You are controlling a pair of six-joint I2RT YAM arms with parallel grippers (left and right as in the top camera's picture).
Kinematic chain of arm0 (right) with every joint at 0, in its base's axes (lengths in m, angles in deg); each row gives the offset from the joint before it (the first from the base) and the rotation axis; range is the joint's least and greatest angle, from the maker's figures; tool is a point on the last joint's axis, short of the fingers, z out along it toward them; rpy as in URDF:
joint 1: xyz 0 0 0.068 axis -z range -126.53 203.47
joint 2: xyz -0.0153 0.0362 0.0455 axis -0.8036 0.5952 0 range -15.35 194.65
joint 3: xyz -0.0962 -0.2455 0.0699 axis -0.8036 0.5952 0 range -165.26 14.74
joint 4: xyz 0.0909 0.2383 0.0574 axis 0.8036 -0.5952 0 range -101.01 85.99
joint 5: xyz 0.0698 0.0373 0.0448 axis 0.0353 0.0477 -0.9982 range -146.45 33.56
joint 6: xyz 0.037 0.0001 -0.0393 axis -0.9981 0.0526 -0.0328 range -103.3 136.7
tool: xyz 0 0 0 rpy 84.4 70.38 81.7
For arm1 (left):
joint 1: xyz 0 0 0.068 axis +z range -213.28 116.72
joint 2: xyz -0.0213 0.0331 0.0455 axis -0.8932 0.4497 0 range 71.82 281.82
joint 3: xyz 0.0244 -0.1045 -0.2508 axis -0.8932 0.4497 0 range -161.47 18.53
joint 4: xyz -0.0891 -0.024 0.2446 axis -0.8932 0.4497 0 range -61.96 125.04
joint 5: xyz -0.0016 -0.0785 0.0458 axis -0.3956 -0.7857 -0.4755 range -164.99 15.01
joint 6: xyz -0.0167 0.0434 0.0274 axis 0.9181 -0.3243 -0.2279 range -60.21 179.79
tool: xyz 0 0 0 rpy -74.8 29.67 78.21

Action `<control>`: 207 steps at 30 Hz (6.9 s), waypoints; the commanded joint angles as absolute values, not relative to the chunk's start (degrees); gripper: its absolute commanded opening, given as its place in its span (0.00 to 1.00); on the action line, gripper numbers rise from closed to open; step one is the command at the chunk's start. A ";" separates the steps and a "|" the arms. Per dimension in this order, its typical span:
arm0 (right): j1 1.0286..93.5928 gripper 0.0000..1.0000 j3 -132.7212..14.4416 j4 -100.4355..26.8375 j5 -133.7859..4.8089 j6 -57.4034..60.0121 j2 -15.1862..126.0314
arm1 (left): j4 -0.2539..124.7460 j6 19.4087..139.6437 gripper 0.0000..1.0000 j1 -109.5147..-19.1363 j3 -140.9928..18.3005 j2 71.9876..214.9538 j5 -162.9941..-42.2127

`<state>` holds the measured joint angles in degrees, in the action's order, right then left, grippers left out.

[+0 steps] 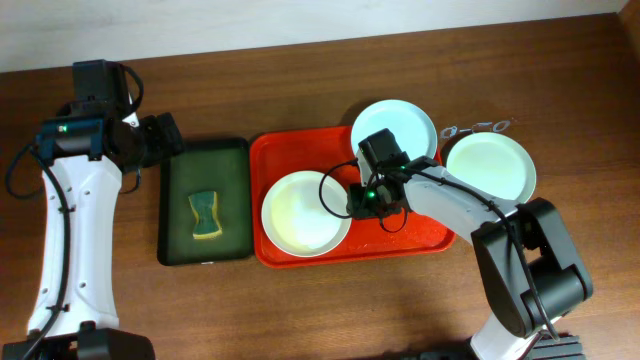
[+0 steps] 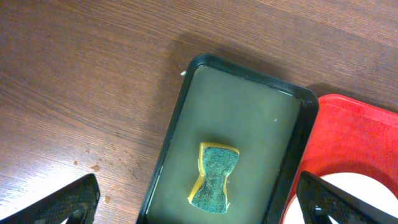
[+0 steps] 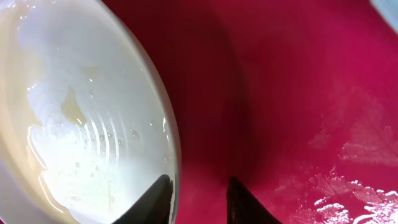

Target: Clean dirty plates on tray and stack at the side

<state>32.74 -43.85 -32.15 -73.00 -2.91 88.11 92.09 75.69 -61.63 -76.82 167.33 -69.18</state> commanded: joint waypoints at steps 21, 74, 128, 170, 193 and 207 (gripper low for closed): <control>31.37 0.04 -57.42 -44.96 -78.23 -11.92 82.49 | 92.18 76.28 0.99 -61.67 -76.89 167.48 -69.60; 3.87 0.04 -66.91 6.62 -19.61 27.60 90.08 | 92.18 76.26 0.99 -61.60 -76.89 167.48 -69.58; 72.19 0.54 -60.42 -55.21 -65.40 12.45 82.51 | 92.18 76.26 0.99 -61.67 -76.89 167.48 -69.58; 45.88 0.04 -60.48 -50.97 -75.69 0.36 94.82 | 92.20 76.26 0.99 -61.67 -76.89 167.48 -69.58; 41.86 0.37 -60.42 -51.69 -70.77 1.65 94.95 | 86.98 76.30 0.52 -61.67 -76.86 167.48 -69.99; 41.86 0.37 -60.42 -51.19 -70.79 1.65 94.95 | 86.12 73.81 0.59 -67.64 -52.91 167.61 -76.59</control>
